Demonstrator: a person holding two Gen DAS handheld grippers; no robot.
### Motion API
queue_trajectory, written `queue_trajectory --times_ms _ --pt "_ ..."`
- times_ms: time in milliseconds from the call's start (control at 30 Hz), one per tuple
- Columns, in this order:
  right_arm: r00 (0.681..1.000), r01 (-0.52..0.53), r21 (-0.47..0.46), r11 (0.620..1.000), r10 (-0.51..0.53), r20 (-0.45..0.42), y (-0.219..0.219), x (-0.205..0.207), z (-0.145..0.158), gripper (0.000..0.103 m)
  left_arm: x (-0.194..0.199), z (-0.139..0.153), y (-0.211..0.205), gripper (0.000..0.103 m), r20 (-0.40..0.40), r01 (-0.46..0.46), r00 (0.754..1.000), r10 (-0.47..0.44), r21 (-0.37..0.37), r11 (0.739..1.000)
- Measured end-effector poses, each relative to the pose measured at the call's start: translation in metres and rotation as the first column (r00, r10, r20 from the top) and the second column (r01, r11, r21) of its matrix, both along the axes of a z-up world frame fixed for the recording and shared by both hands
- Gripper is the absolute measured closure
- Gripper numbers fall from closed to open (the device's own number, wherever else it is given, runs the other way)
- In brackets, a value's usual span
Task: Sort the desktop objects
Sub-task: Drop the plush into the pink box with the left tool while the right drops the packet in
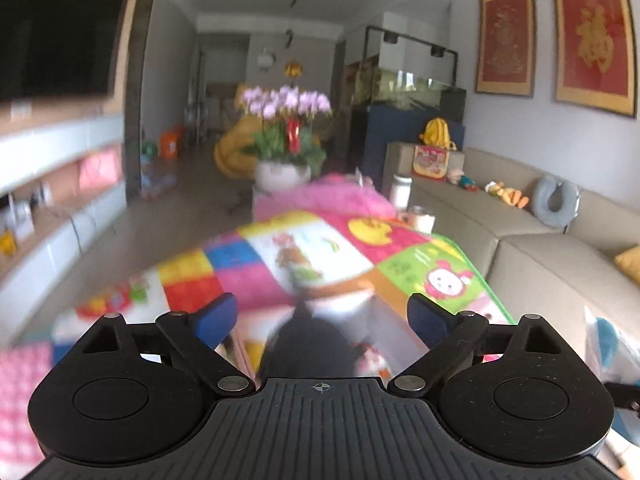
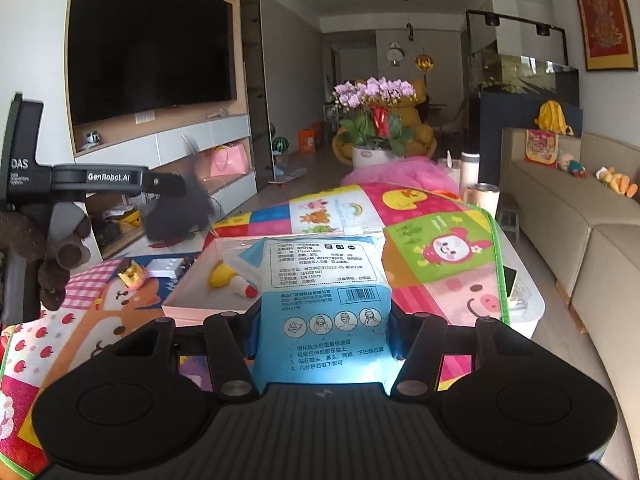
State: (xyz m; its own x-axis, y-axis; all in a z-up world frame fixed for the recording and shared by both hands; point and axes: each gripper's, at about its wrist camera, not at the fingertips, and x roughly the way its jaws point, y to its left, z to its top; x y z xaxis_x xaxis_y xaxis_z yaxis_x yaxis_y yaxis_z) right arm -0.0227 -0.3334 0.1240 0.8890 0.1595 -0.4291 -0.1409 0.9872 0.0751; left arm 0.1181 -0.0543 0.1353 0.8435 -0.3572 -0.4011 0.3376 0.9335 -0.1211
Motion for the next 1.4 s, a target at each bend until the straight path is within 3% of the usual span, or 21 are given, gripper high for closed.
queue_trajectory --times_ms 333,500,667,700,733,933,1033,1133,1200,1300,1400 --pt "0.998 -0.015 0.032 0.999 0.017 -0.057 0.006 0.038 -0.008 0.048 -0.055 -0.079 0.047 0.003 -0.132 -0.093 0.986 0.099 0.048 0.994" --pt "0.991 -0.092 0.089 0.992 0.100 -0.086 0.037 0.083 0.006 0.048 -0.077 -0.096 0.065 0.003 -0.164 -0.128 0.978 0.131 0.030 0.991" --pt "0.979 -0.146 0.170 0.975 0.167 -0.118 0.086 0.144 0.017 0.044 -0.086 -0.093 0.075 0.002 -0.155 -0.138 0.978 0.137 0.002 0.990" --pt "0.977 -0.151 0.167 0.974 0.173 -0.122 0.096 0.153 0.017 0.033 -0.087 -0.092 0.078 0.002 -0.149 -0.146 0.978 0.145 0.000 0.989" --pt "0.977 -0.152 0.160 0.975 0.172 -0.123 0.104 0.158 0.018 0.029 -0.089 -0.092 0.082 0.001 -0.145 -0.158 0.977 0.155 -0.003 0.988" --pt "0.981 -0.155 0.087 0.984 0.164 -0.105 0.131 0.165 0.028 0.029 -0.090 -0.110 0.105 0.001 -0.151 -0.271 0.951 0.269 0.012 0.963" --pt "0.974 -0.175 0.046 0.984 0.179 -0.135 0.147 0.174 0.029 0.029 -0.084 -0.117 0.116 0.001 -0.142 -0.347 0.930 0.339 -0.033 0.937" --pt "0.937 -0.258 0.009 0.966 0.253 -0.242 0.184 0.203 0.022 0.038 -0.078 -0.123 0.126 0.001 -0.142 -0.384 0.918 0.369 -0.098 0.918" --pt "0.899 -0.302 -0.015 0.953 0.279 -0.338 0.216 0.232 0.011 0.056 -0.078 -0.127 0.130 0.001 -0.134 -0.404 0.911 0.390 -0.104 0.909" --pt "0.864 -0.351 -0.077 0.933 0.292 -0.410 0.267 0.273 -0.006 0.058 -0.078 -0.131 0.139 0.001 -0.153 -0.415 0.906 0.394 -0.138 0.899" --pt "0.867 -0.324 -0.155 0.933 0.228 -0.443 0.304 0.319 -0.030 0.060 -0.080 -0.132 0.143 0.001 -0.160 -0.421 0.904 0.397 -0.165 0.892"
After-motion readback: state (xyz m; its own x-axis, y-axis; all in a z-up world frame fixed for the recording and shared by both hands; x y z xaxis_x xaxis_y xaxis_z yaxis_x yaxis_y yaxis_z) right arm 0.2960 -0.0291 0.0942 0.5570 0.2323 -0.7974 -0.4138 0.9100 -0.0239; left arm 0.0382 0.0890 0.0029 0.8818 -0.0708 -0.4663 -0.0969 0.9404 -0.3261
